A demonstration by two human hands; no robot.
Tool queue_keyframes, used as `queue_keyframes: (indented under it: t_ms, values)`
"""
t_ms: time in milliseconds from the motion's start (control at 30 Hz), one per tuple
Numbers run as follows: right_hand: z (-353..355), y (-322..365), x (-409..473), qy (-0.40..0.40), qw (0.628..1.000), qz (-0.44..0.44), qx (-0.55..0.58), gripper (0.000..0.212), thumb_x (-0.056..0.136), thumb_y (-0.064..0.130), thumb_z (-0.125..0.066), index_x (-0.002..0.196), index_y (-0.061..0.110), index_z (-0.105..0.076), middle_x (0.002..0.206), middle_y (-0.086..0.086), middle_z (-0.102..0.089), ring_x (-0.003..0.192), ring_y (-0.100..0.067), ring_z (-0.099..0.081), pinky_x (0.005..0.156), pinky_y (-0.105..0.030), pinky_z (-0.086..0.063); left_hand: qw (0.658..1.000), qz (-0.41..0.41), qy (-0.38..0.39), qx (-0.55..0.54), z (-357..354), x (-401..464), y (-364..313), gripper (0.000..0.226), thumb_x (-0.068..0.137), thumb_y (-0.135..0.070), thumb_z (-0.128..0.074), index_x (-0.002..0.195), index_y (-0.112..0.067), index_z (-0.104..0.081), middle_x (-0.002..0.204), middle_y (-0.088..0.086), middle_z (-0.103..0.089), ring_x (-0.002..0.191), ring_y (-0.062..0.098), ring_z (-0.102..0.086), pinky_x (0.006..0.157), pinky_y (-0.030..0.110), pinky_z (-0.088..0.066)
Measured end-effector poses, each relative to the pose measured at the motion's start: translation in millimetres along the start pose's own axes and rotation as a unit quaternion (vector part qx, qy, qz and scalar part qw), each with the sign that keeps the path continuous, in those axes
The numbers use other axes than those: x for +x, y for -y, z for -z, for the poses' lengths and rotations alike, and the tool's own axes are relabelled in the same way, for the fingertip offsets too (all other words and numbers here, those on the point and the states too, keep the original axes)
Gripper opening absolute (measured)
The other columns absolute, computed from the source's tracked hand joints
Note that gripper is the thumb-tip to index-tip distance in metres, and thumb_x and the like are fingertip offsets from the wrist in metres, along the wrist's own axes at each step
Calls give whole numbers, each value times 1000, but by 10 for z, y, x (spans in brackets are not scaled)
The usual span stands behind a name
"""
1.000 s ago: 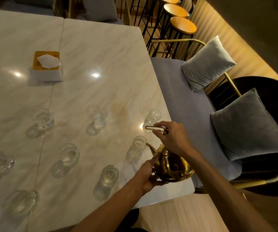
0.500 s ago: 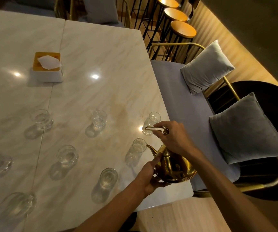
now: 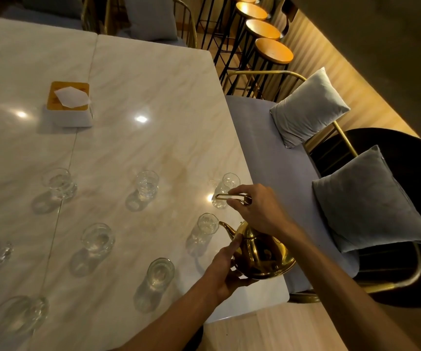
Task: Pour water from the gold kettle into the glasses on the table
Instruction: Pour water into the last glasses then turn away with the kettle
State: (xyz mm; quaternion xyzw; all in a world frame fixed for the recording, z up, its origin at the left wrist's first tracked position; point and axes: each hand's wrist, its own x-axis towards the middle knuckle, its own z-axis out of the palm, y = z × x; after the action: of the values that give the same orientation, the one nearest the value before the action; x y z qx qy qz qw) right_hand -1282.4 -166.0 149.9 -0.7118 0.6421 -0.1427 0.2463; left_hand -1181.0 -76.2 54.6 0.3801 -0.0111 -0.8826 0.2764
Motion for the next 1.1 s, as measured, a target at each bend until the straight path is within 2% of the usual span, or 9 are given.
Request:
queue_keyframes:
  t_ms: [133, 233, 500, 733, 833, 967, 1000, 1100]
  values:
    - [-13, -1, 32, 5, 1000, 6, 1, 31, 95, 32, -67, 123, 18, -72, 123, -1, -72, 88, -8, -63, 74, -19, -52, 1000, 0, 4, -21, 4, 2, 8, 56, 70, -47, -76, 115, -18, -60, 126, 17, -61, 120, 41, -58, 87, 54, -57]
    - [-31, -9, 56, 5, 1000, 7, -9, 32, 94, 35, -68, 122, 20, -73, 121, 1, -73, 87, -8, -64, 77, -24, -57, 999, -3, -3, -32, 7, -9, 10, 57, 72, -44, -76, 118, -15, -60, 126, 19, -62, 116, 40, -60, 91, 56, -55]
    - [-64, 11, 99, 10, 1000, 6, -23, 33, 94, 34, -69, 123, 19, -73, 123, -1, -73, 87, -7, -62, 79, -27, -57, 998, 12, 3, -55, 49, 56, 27, 74, 73, -44, -78, 136, -15, -52, 137, 20, -56, 122, 42, -57, 95, 58, -53]
    - [-72, 29, 104, 17, 1000, -4, -25, 34, 94, 34, -69, 125, 19, -72, 125, -1, -72, 98, -17, -69, 81, -29, -58, 998, 13, 3, -62, 64, 72, 18, 87, 65, -45, -85, 140, -15, -50, 140, 20, -55, 123, 43, -56, 92, 58, -55]
    - [-77, 31, 113, 15, 1000, -7, -26, 34, 94, 35, -68, 124, 19, -72, 125, -1, -72, 97, -16, -69, 80, -29, -59, 998, 17, 1, -63, 66, 80, 14, 85, 69, -44, -82, 142, -15, -49, 141, 20, -54, 124, 43, -56, 97, 59, -52]
    - [-90, 39, 120, 15, 1000, -11, -26, 34, 94, 35, -69, 124, 19, -72, 124, 0, -72, 97, -16, -69, 79, -27, -58, 998, 17, 2, -59, 65, 74, -4, 106, 49, -47, -96, 140, -15, -50, 141, 20, -54, 124, 43, -55, 96, 60, -52]
    - [-93, 42, 120, 16, 1000, -12, -25, 34, 94, 35, -69, 124, 19, -72, 125, -1, -72, 98, -17, -69, 79, -27, -57, 998, 17, 2, -57, 61, 68, -7, 106, 49, -47, -95, 140, -16, -50, 141, 19, -54, 124, 43, -55, 97, 59, -52]
    - [-98, 48, 122, 17, 999, -13, -26, 33, 94, 34, -69, 123, 19, -72, 124, -1, -72, 99, -17, -69, 79, -25, -55, 998, 19, 3, -60, 77, 68, -8, 91, 66, -47, -84, 143, -15, -48, 141, 20, -54, 125, 43, -55, 94, 57, -54]
